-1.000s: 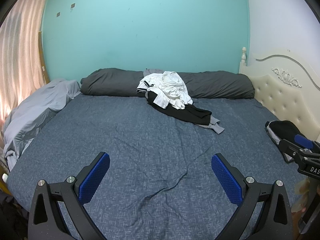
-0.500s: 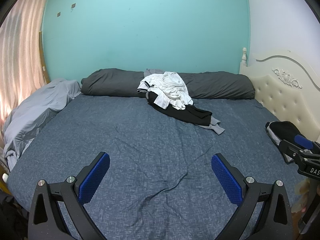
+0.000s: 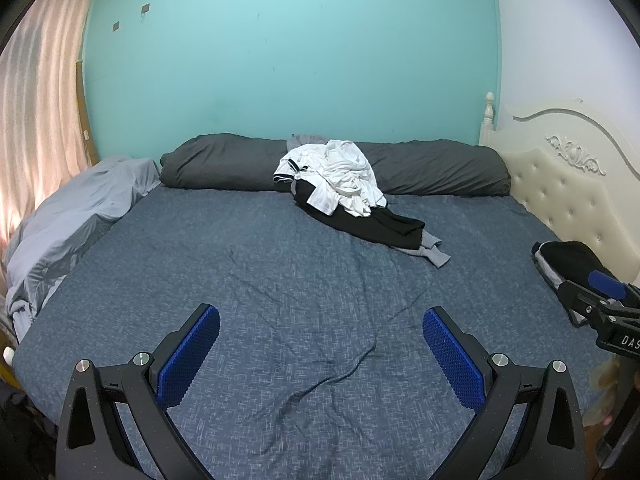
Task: Fold clothes
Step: 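Move the right tool toward the clothes pile and grasp the white garment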
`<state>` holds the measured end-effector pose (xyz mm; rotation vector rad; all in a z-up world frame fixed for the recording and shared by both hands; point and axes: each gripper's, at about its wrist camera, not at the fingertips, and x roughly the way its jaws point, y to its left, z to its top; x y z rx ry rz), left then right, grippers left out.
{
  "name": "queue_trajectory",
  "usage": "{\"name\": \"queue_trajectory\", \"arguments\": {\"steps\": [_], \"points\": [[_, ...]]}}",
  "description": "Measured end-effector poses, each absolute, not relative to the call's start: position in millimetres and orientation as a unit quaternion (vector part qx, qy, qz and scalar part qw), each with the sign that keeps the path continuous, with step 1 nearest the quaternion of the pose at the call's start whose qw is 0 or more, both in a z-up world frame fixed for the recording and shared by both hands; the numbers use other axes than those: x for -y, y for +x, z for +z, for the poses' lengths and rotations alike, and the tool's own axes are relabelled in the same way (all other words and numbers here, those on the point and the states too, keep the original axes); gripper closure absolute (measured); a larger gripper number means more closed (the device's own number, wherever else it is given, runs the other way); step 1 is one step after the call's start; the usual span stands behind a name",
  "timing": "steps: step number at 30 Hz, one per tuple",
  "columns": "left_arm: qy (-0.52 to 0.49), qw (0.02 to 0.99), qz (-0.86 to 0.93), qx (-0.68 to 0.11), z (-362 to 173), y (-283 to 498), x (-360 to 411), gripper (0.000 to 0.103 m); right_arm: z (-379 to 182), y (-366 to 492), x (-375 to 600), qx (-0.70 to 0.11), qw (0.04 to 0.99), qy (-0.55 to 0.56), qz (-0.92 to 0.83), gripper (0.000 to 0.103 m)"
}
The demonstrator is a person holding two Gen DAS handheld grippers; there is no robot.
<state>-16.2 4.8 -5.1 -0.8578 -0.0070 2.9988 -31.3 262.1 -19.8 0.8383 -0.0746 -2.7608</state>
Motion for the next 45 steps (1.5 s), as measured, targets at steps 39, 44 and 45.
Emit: {"name": "queue_trajectory", "arguments": {"steps": [39, 44, 45], "points": [[-0.339, -0.002, 0.94, 0.026, -130, -364, 1, 0.0, -142, -403, -207, -0.01, 0.179, 0.34, -0.923, 0.002], [-0.357, -0.009, 0.933, 0.039, -144, -399, 13, 0.0, -158, -449, -195, 0.001, 0.181, 0.353, -0.918, 0.006], [-0.362, -0.009, 0.931, 0.042, -145, -405, 15, 0.0, -160, -458, -193, 0.006, 0.183, 0.358, -0.916, 0.006]]}}
